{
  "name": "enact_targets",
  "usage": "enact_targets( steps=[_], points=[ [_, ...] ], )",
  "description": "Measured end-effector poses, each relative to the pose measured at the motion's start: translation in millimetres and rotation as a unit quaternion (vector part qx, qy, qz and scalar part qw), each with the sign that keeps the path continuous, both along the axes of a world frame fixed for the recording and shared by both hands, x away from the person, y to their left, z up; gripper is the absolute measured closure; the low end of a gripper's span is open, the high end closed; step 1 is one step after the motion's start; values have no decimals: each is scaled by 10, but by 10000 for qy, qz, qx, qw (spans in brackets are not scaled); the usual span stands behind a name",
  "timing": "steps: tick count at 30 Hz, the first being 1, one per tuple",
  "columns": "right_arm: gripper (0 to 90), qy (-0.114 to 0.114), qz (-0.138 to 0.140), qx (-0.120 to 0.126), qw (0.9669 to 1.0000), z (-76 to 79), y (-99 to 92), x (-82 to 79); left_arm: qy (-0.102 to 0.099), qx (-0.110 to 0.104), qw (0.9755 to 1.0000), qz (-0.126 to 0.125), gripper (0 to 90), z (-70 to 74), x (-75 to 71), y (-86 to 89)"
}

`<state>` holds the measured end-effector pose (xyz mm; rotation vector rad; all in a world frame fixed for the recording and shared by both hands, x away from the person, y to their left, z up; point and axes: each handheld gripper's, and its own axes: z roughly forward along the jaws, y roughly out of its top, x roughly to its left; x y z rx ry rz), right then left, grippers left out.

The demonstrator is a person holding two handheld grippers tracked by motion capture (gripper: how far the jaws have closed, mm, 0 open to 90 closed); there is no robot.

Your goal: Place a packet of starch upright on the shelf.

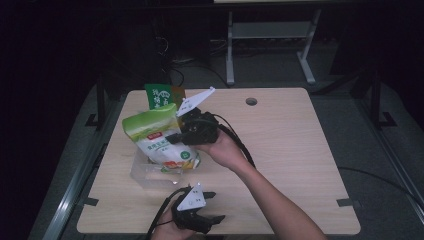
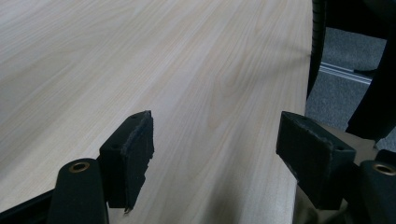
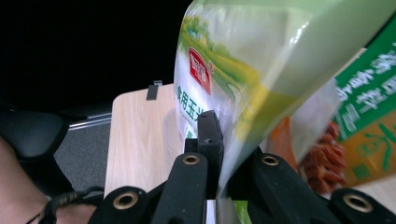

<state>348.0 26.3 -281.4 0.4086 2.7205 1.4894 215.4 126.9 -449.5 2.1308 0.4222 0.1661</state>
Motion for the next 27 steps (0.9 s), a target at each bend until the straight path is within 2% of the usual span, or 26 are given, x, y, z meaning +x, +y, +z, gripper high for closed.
enact_targets(
  steps=[7,8,12,13,17,21,27],
  points=[
    [867,115,160,23,9998,-89,277,56,26,4,10000,-23,273,-1,0,4],
    [867,115,160,23,9998,-89,277,56,-44,21,10000,-41,273,3,12,10],
    [868,158,219,0,9996,-164,383,92,-5,-44,10000,-1,273,3,13,15],
    [868,181,237,-2,9996,-184,412,100,-20,0,10000,-25,273,5,14,19],
    [869,222,287,-30,9993,-258,541,117,75,-61,10000,23,273,4,-4,13],
    [869,301,363,-82,9989,-331,641,146,19,-3,10000,-8,273,5,4,12],
    [870,453,405,-118,9981,-499,747,204,15,-54,10000,-24,273,-1,-2,6]
  ],
)
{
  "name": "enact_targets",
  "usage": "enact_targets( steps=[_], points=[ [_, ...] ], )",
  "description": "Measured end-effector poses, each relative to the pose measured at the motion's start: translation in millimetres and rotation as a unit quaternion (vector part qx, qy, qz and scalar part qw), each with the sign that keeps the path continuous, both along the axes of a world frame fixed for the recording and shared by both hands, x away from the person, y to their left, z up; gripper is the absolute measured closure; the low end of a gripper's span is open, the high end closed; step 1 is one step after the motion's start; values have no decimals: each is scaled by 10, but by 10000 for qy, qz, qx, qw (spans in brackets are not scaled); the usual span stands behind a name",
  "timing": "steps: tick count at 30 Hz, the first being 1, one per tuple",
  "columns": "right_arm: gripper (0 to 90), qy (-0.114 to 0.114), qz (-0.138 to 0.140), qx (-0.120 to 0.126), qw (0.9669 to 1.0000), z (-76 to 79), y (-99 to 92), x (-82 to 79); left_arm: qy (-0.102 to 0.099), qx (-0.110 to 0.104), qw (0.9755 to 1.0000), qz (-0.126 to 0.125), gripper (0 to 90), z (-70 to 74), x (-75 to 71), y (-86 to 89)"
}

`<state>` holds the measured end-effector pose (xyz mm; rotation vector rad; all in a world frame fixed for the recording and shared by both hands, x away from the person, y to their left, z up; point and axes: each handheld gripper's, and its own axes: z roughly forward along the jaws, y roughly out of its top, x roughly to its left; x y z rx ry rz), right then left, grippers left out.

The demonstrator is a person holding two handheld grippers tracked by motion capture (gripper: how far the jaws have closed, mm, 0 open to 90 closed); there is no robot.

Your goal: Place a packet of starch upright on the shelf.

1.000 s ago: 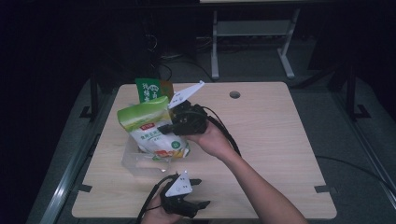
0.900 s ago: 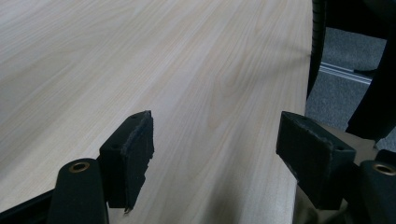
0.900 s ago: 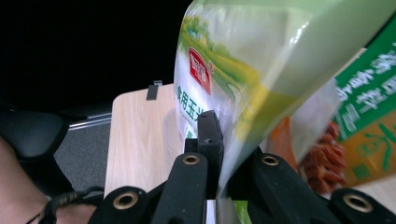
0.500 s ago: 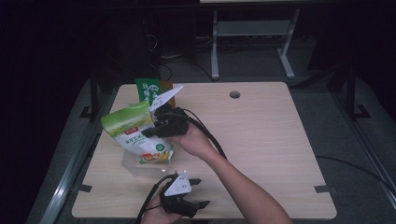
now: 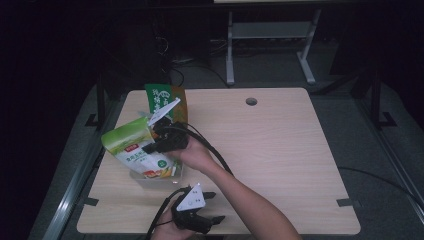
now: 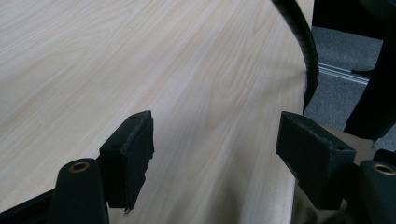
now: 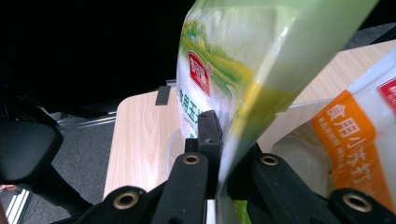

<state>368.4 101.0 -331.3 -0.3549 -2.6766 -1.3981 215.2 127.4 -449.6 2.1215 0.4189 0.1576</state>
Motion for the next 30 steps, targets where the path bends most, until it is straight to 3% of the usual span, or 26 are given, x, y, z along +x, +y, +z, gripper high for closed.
enact_targets(
  steps=[4,9,16,22,26,30],
  points=[
    [869,149,6,-86,9999,-142,35,23,4,36,10000,0,273,-3,4,3],
    [856,183,15,-85,9998,-206,-1,41,30,60,10000,-12,273,-15,-5,-14],
    [770,-12,7,-293,9996,-126,-95,4,59,27,10000,21,273,-20,6,-15],
    [744,-21,-15,-231,9997,-85,-195,9,36,-9,10000,86,273,-8,31,9],
    [852,5,27,-235,9997,-83,-261,21,23,13,9999,110,273,0,51,24],
    [893,-48,53,-277,9996,-132,-298,4,36,13,9999,137,273,3,72,28]
  ],
)
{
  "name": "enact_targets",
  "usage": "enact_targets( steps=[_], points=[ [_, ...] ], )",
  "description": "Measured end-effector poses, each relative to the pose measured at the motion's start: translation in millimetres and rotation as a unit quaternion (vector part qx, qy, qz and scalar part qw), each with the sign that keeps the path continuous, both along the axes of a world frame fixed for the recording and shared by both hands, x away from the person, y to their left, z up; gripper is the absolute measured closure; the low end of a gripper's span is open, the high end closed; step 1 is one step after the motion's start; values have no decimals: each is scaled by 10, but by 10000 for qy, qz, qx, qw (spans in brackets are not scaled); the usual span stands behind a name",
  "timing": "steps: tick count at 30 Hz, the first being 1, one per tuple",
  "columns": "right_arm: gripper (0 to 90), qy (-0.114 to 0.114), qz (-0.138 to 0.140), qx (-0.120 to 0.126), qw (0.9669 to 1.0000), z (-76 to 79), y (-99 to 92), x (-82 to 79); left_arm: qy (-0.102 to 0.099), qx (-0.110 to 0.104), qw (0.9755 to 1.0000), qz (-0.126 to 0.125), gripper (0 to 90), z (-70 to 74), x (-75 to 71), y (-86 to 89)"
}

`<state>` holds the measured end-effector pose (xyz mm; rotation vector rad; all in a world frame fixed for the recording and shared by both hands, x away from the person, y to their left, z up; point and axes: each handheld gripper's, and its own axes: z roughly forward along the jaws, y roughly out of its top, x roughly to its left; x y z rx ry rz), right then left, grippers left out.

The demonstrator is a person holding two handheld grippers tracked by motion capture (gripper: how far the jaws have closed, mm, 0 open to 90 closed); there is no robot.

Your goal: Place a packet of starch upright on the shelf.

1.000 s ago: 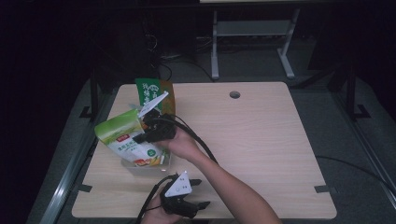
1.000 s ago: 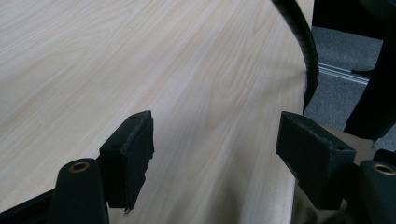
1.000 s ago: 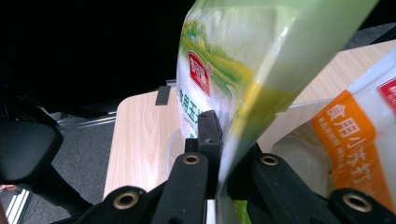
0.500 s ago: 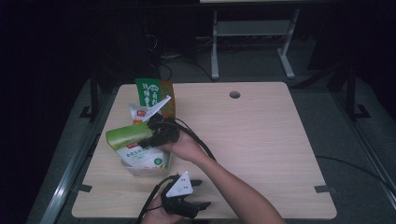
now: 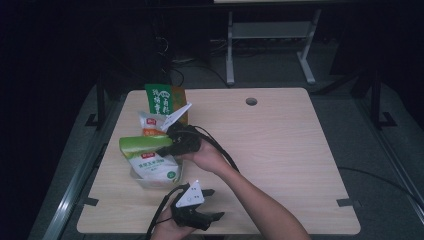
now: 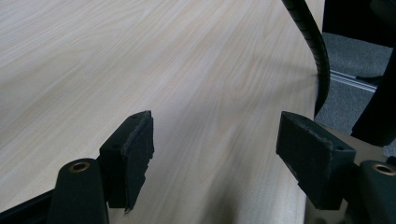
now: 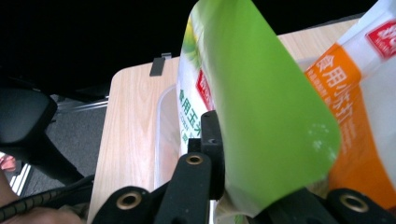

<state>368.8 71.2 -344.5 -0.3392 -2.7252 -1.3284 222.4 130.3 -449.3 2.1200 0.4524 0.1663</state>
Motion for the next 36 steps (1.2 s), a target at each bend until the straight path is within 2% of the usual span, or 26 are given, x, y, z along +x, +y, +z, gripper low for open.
enact_targets(
  steps=[5,8,11,14,15,17,20,22,25,26,33,36],
  points=[
    [886,79,-40,4,10000,-31,-60,14,-9,-38,10000,42,272,-1,24,1],
    [839,33,-78,-36,10000,-23,-62,12,14,-71,9999,74,272,10,43,9],
    [769,58,-88,72,9999,-13,-105,29,16,-148,9998,154,267,25,52,19],
    [723,157,-128,206,9996,29,-161,25,-38,-96,9998,161,267,45,87,51],
    [712,103,-120,234,9996,39,-184,31,-19,-160,9997,198,267,43,93,50],
    [699,78,-116,234,9996,50,-206,33,-40,-156,9996,223,261,52,112,58],
    [631,35,-177,209,9996,84,-302,30,-64,-168,9996,240,259,62,128,67],
    [617,87,-202,216,9995,94,-337,16,-81,-148,9996,234,256,60,134,67],
    [590,31,-249,202,9995,102,-413,22,-59,-142,9996,240,255,57,137,67],
    [580,107,-298,233,9992,111,-439,14,-52,-149,9996,245,255,57,138,66],
    [514,51,-420,293,9987,139,-633,38,-47,-187,9994,298,255,66,156,72],
    [492,101,-512,348,9980,150,-709,36,-47,-178,9993,324,255,63,157,71]
  ],
)
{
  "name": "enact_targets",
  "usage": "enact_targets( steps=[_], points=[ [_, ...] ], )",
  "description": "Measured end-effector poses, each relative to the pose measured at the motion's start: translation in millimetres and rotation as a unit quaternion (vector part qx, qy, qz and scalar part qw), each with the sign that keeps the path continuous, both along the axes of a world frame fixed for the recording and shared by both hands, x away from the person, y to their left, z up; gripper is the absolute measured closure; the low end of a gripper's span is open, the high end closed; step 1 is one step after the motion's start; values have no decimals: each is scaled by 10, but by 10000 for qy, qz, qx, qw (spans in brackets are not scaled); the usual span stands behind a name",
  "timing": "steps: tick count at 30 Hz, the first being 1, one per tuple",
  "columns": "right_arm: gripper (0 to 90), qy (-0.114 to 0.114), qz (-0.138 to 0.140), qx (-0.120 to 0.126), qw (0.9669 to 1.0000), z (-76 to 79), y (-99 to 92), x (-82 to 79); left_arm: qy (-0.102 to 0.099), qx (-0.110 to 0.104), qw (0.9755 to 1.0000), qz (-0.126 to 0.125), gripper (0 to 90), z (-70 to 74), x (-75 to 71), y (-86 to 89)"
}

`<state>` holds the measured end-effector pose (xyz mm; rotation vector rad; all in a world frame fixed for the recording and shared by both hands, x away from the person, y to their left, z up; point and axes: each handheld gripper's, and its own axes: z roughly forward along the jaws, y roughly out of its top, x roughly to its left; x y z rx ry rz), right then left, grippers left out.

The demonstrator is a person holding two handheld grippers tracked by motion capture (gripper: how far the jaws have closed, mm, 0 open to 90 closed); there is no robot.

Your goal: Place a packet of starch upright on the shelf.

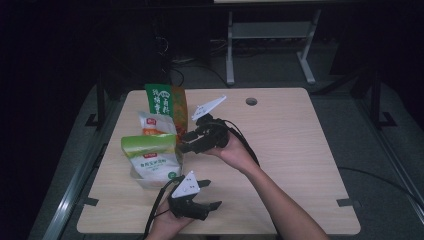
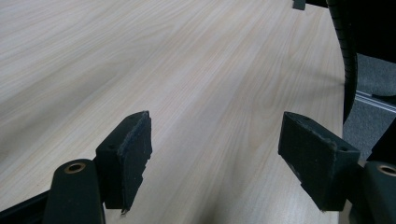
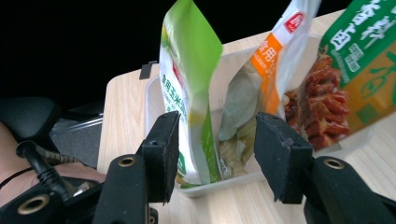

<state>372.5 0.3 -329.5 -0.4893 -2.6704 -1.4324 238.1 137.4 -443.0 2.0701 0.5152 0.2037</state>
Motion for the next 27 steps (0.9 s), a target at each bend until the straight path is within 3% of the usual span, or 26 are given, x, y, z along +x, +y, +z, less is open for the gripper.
enact_targets(
  steps=[11,19,27],
  points=[
    [439,-39,-257,-44,9997,5,-307,5,29,-79,9999,89,255,12,20,20],
    [389,120,-602,-129,9980,-39,-577,34,13,-85,9999,111,255,16,34,28],
    [359,161,-725,-166,9971,-118,-734,58,5,-66,9999,122,255,22,34,35]
  ],
)
